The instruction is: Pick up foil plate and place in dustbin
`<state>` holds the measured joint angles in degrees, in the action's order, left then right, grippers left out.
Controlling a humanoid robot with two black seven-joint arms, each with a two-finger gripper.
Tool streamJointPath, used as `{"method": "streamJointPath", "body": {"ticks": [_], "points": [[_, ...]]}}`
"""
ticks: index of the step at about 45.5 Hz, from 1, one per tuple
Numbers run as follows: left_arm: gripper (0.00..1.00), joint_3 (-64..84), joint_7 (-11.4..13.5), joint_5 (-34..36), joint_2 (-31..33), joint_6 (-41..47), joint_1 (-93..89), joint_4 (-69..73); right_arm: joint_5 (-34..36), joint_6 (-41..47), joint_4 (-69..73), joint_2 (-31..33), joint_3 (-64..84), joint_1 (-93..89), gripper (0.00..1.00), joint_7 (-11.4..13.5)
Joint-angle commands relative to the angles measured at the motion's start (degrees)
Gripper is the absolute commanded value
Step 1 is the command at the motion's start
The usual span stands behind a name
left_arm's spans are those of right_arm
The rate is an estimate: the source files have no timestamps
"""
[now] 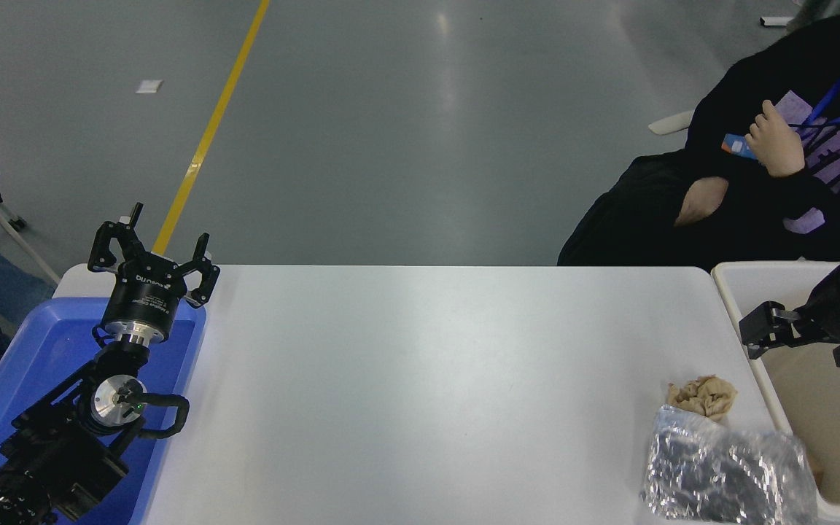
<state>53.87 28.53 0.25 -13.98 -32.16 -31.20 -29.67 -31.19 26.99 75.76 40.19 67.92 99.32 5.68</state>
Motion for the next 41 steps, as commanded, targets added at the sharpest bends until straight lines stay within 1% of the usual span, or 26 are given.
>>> {"method": "streamJointPath", "body": {"ticks": [1,8,14,22,41], "points": [[0.98,0.01,0.03,0.01,0.0,-0.01,0.08,-0.03,-11.35,-1.06,-3.33,9.38,-12.36,-14.41,0.99,2.06],[0.98,0.01,0.03,0.01,0.0,-0.01,0.0,-0.03,-9.95,-3.52,-10.45,10.08,-20.81,-24.08,0.99,2.06],[0.98,0.01,0.03,0.01,0.0,-0.01,0.0,0.05,-7.14,-5.28,-11.95,10.0,-24.41,-29.01,0.99,2.06],[0.98,0.01,0.03,0.01,0.0,-0.01,0.0,-0.03,-7.4,-5.55,-13.71,9.38,-24.68,-32.7,0.99,2.06],[0.98,0.01,0.03,0.01,0.09,-0.01,0.0,-0.03,-6.78,-9.5,-15.03,7.18,-24.86,-37.19,0.98,1.97]]}}
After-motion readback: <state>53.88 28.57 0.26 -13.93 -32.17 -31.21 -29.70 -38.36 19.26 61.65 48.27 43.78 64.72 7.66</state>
